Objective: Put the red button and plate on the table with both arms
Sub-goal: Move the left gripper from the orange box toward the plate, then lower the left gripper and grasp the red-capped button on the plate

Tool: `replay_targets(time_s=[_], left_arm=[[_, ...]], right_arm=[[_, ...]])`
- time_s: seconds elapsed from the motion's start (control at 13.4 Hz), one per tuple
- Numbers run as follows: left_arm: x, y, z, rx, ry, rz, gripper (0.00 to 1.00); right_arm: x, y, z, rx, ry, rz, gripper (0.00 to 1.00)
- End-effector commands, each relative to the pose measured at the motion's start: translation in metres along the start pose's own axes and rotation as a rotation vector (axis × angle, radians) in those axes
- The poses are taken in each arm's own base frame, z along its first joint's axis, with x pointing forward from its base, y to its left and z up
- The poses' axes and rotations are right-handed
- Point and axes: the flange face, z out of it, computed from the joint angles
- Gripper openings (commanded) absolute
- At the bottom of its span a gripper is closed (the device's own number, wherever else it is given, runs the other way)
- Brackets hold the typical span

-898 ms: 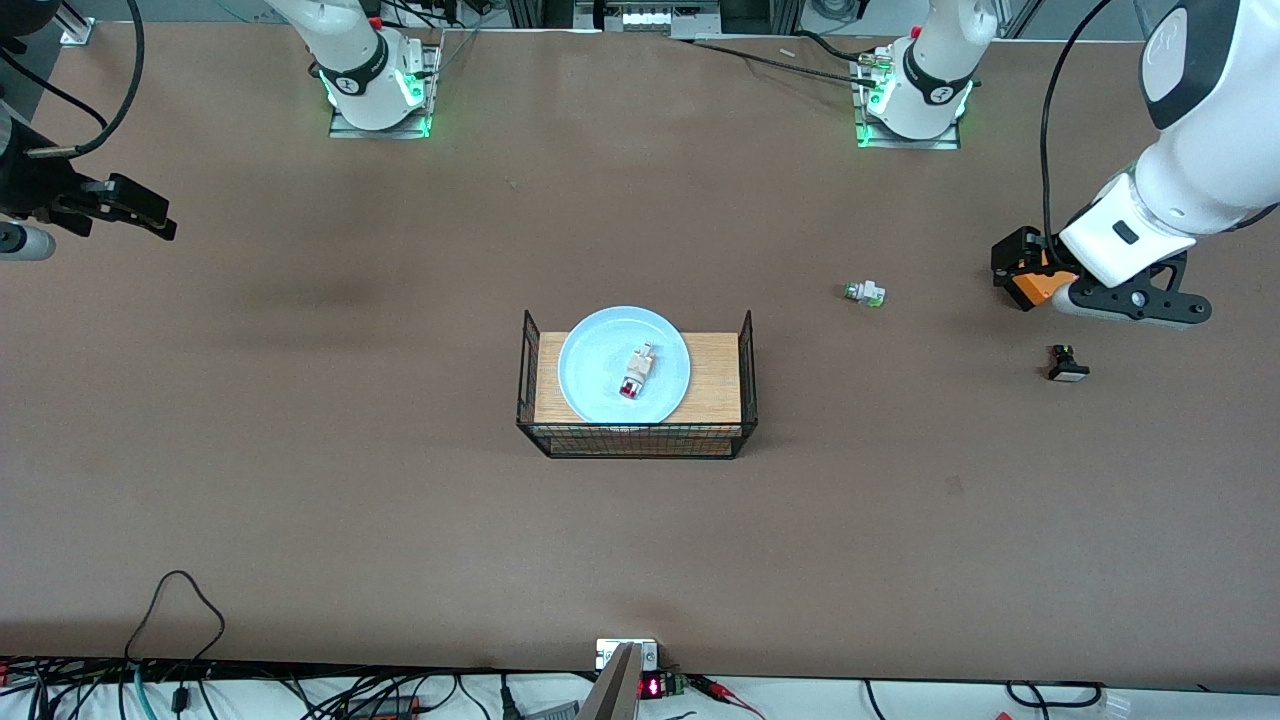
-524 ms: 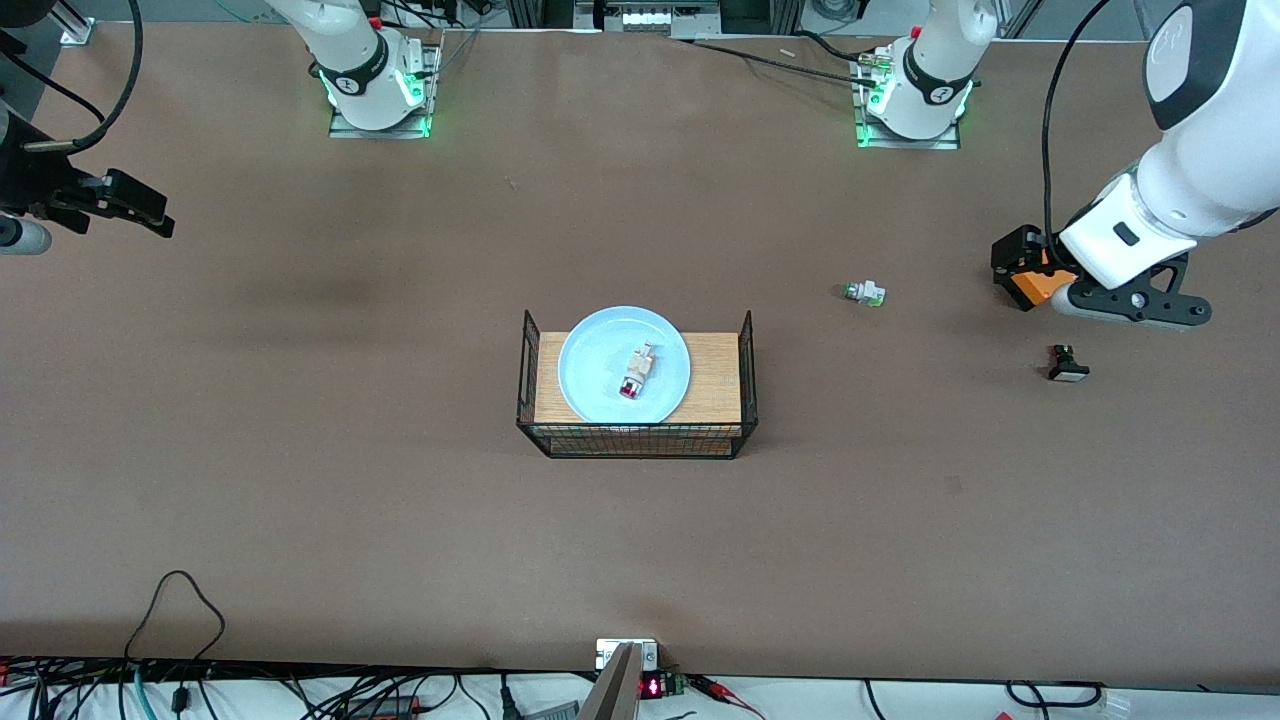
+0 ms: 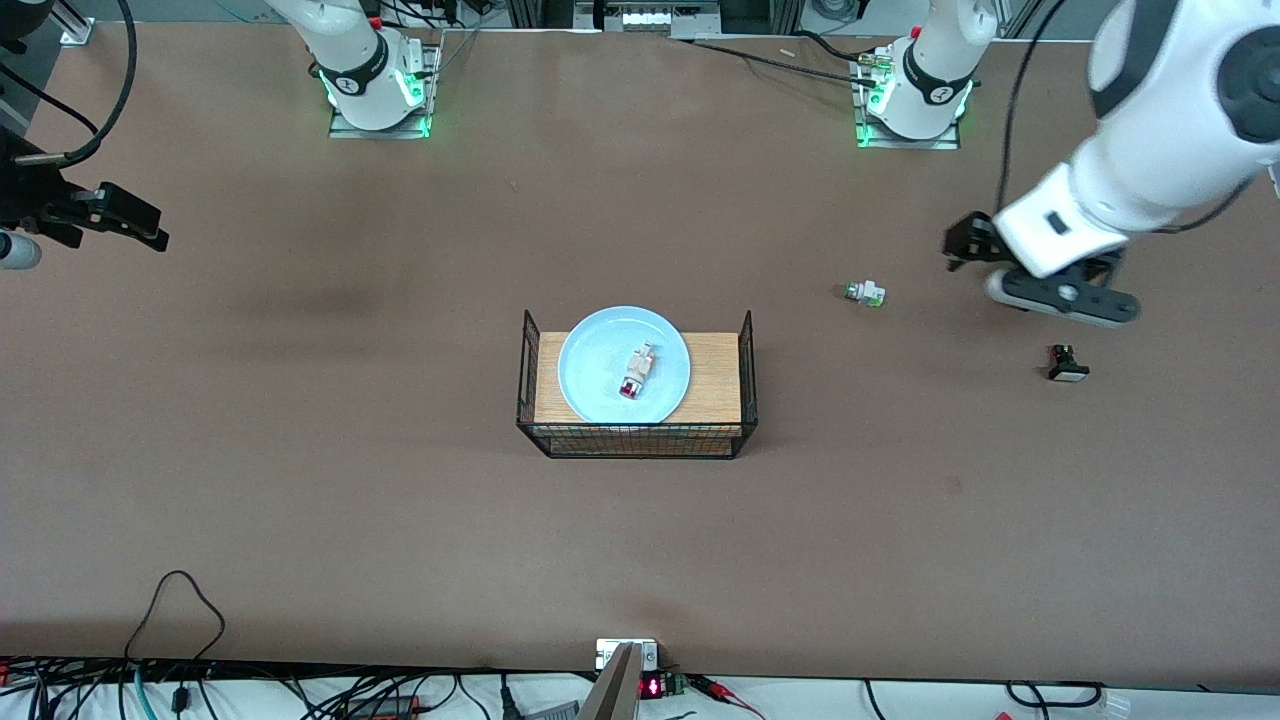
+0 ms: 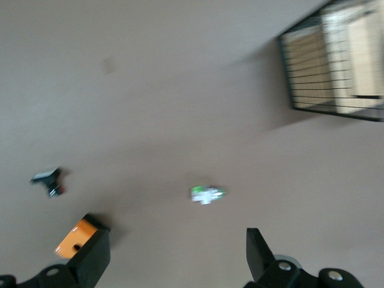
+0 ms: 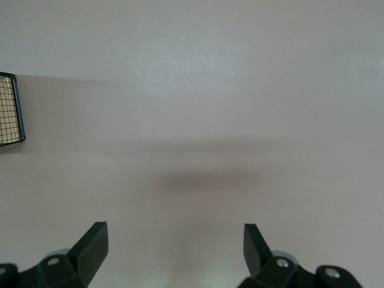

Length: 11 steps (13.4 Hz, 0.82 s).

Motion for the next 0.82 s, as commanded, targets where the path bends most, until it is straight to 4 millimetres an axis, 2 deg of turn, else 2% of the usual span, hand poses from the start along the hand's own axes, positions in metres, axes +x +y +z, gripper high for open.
replay_targets(time_s=[0.0,0.15,0.22,0.3,0.37,0.6,0.75], left_arm=[[0.03,0.084,-0.001,-0.036,0.003,0.039,1.0],[0.053,0.144,0.006,-0.079,0.077,0.111,1.0],[0.059,0.175,0.016,-0.095,0.113,0.108,1.0],[0.063,0.198,0.023,-0.117,0.145,0.046,1.0],[0.072,0.208,0.035,-0.141,0.169,-0.015,1.0],[0.094,0.269,0.081,-0.234,0.273,-0.093,1.0],[0.11,0.292,0.121,-0.281,0.317,-0.155,1.0]], right_arm=[[0.006,-0.005,-0.005,0.004,0.016,-0.002,1.0],[0.006,-0.005,-0.005,0.001,0.018,-0.002,1.0],[0.006,-0.005,-0.005,0.003,0.018,-0.01,1.0],[0.006,-0.007,-0.008,0.003,0.021,-0.012,1.0],[0.005,-0.011,-0.008,-0.004,0.023,-0.015,1.0],[0.004,-0.011,-0.008,-0.01,0.015,-0.013,1.0],[0.004,-0.011,-0.008,-0.007,0.012,-0.013,1.0]])
